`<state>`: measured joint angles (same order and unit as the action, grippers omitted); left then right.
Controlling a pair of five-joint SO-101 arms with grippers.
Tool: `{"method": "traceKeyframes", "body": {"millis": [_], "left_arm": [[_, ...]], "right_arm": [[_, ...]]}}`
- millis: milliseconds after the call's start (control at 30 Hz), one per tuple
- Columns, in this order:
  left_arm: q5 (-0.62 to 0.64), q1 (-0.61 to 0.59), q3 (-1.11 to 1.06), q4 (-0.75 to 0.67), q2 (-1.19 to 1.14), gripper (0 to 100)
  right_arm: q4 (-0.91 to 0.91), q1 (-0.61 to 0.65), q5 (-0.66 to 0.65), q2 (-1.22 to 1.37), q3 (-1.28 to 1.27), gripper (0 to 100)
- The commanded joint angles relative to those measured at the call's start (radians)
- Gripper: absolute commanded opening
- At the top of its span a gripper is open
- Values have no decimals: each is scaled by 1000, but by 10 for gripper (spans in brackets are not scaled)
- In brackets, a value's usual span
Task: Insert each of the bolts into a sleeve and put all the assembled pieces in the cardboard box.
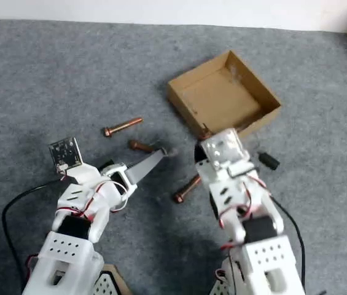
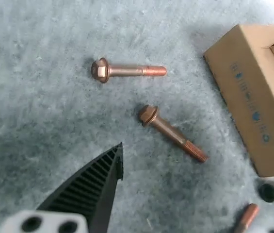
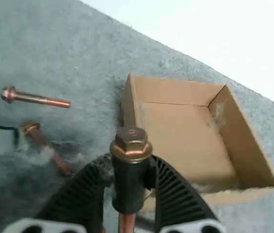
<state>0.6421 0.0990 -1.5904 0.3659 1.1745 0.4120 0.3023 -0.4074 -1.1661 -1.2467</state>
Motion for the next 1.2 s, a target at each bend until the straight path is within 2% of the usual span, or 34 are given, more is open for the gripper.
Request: {"method": "traceKeyframes", "body": {"millis": [0, 300, 467, 600, 733, 867, 1000, 1167], "left_arm": [[-3, -18, 1, -8, 7, 532], [-3, -15, -13, -11, 15, 532], [-5, -16, -13, -11, 15, 532], [-5, -15, -13, -11, 15, 532], [-5, -13, -13, -11, 15, 532], [-5, -13, -15, -11, 15, 532], [-5, -13, -15, -11, 15, 532], [-5, -13, -15, -11, 15, 532]], "right_arm": [[-94, -10, -121, 168, 145, 6], [-243, -33, -296, 572, 344, 6], [-329, -96, -308, 786, 453, 6], [-329, -110, -305, 918, 499, 26], [-328, -108, -259, 969, 495, 79], [-328, -97, -252, 967, 495, 0], [-269, -93, -249, 967, 499, 8], [-128, -97, -247, 969, 549, 100]]}}
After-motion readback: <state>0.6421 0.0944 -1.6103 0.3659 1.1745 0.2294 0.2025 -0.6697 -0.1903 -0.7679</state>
